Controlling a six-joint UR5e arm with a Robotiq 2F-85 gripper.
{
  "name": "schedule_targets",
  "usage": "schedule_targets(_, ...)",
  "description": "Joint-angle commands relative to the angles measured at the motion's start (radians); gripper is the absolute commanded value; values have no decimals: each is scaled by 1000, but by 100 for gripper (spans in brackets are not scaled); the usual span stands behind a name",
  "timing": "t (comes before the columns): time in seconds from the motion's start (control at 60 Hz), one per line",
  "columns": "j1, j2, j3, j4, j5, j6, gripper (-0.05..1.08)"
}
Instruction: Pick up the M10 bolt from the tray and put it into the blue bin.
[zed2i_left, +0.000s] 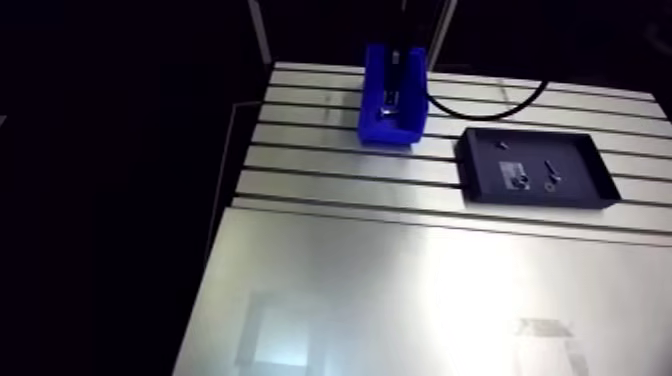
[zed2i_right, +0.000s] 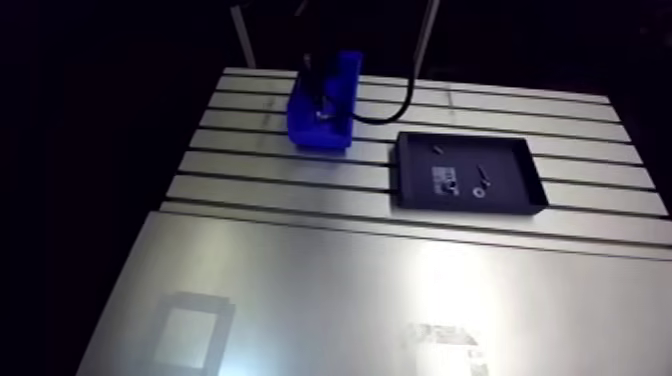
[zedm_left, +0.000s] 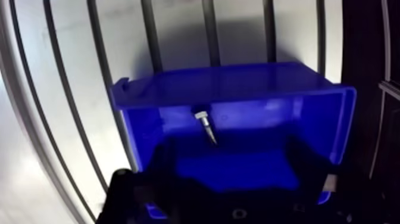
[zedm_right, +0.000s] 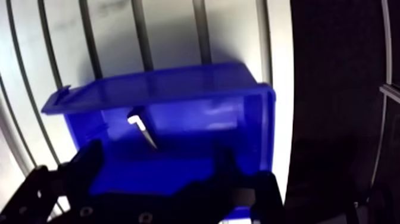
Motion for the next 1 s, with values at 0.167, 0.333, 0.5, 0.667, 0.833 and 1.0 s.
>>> schedule_targets(0.167,-4,-93,-6,58,-7,3,1)
schedule_targets(0.333,-5,-171,-28,173,-9,47,1)
schedule_targets(0.5,-2,-235,-47,277,-8,154,1)
schedule_targets(0.667,2,-298,-46,332,-7,350,1)
schedule_targets(0.833,-10,-335,-55,369,-14,608,1)
schedule_targets(1.0,-15,-377,-44,383,-19,894,1)
